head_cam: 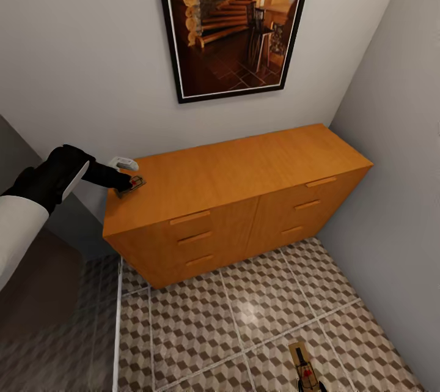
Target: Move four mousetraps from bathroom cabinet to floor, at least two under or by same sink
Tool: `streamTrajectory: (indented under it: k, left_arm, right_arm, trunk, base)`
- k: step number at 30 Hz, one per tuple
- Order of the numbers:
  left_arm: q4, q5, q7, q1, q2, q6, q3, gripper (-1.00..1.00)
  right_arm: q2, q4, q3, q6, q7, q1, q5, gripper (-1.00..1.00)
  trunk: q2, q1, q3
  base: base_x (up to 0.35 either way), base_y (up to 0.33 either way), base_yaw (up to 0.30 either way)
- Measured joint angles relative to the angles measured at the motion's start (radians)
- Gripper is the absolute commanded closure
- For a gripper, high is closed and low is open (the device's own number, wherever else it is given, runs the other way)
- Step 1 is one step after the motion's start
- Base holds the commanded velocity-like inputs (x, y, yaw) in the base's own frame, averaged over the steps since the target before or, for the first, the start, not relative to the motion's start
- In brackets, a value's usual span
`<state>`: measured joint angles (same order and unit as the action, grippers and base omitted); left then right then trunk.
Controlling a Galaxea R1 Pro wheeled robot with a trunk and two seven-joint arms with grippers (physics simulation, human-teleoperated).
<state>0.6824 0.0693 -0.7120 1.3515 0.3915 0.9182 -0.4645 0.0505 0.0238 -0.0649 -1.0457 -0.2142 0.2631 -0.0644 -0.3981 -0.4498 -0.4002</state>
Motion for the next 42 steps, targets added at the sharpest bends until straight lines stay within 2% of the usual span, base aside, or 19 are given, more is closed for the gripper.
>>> streamTrajectory:
  k: [23, 42]
  left_arm:
    - [0.001, -0.001, 0.0, 0.0, 0.0, -0.001, 0.0, 1.0]
    - [-0.004, -0.001, 0.0, 0.0, 0.0, -0.001, -0.002, 1.0]
  right_arm:
    - [0.0, 0.0, 0.0, 0.0, 0.0, 0.0, 0.0, 1.0]
    - [0.0, 0.0, 0.0, 0.0, 0.0, 0.0, 0.0, 1.0]
  trunk:
    - [0.0, 0.0, 0.0]
    - [0.0, 0.0, 0.0]
  base:
    - [-0.252, -0.207, 0.0]
    - [-0.294, -0.148, 0.0]
